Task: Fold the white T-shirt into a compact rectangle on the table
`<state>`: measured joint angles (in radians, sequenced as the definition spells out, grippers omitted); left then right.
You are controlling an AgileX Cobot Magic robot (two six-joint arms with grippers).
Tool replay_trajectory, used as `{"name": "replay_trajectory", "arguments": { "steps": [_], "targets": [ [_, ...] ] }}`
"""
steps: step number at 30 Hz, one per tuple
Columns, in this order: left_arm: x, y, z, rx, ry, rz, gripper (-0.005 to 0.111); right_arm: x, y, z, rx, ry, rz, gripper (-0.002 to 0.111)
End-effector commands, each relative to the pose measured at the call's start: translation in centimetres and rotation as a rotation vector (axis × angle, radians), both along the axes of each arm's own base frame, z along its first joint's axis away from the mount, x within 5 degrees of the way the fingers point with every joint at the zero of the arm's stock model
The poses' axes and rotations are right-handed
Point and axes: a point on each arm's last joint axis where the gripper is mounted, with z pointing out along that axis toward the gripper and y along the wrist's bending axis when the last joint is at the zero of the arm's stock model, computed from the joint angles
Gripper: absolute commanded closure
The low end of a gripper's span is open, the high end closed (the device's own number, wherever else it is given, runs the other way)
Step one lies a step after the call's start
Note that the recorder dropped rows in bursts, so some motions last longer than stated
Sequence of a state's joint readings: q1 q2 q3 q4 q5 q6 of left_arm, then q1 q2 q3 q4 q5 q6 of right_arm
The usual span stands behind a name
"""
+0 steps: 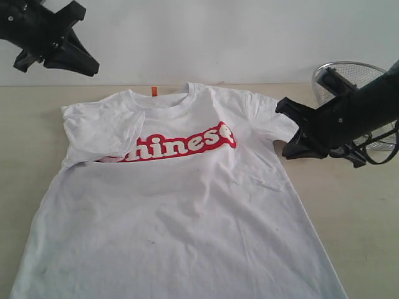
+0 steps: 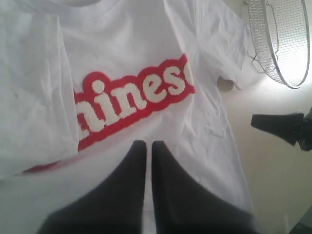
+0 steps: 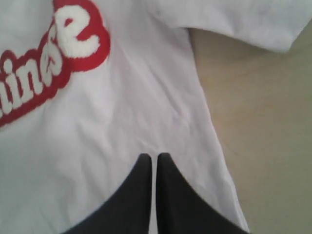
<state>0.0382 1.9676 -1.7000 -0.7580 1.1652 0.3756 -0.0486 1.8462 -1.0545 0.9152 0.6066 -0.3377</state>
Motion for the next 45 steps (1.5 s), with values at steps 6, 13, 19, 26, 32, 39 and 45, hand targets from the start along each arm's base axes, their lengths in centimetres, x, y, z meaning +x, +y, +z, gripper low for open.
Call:
{"name": "replay_trajectory", "arguments": {
  "steps": [6,13,19,26,32,39,45],
  "targets": [
    [-7.7,0.1,-1.3,0.057,-0.094,0.05,0.102,1.5,-0.4,-1.5,0.072,-0.024,-0.167,0.108],
    [-12.6,-1.0,-2.4,-0.101,-0.172,0.091,0.102,1.5,-1.1,-1.3,0.15,-0.003,-0.2,0.072],
    [-15.2,-1.5,-2.2,-0.193,-0.246,0.101,0.102,1.4,-2.8,-1.1,0.232,0.047,-0.31,0.058],
    [-16.2,-1.5,-3.1,-0.18,-0.23,0.084,0.102,1.5,-5.5,-0.9,0.306,0.05,-0.457,0.058],
    [-16.2,-1.5,-3.2,-0.17,-0.231,0.079,0.102,1.9,-4.8,-3.4,0.351,0.125,-0.48,0.058],
    [-16.3,-1.5,-3.3,-0.156,-0.228,0.06,0.102,2.4,-5.0,-5.7,0.349,0.113,-0.508,0.058],
    [-16.3,-1.5,-3.3,-0.155,-0.229,0.062,0.102,2.8,-5.8,-6.2,0.305,0.083,-0.584,0.058]
  ]
}}
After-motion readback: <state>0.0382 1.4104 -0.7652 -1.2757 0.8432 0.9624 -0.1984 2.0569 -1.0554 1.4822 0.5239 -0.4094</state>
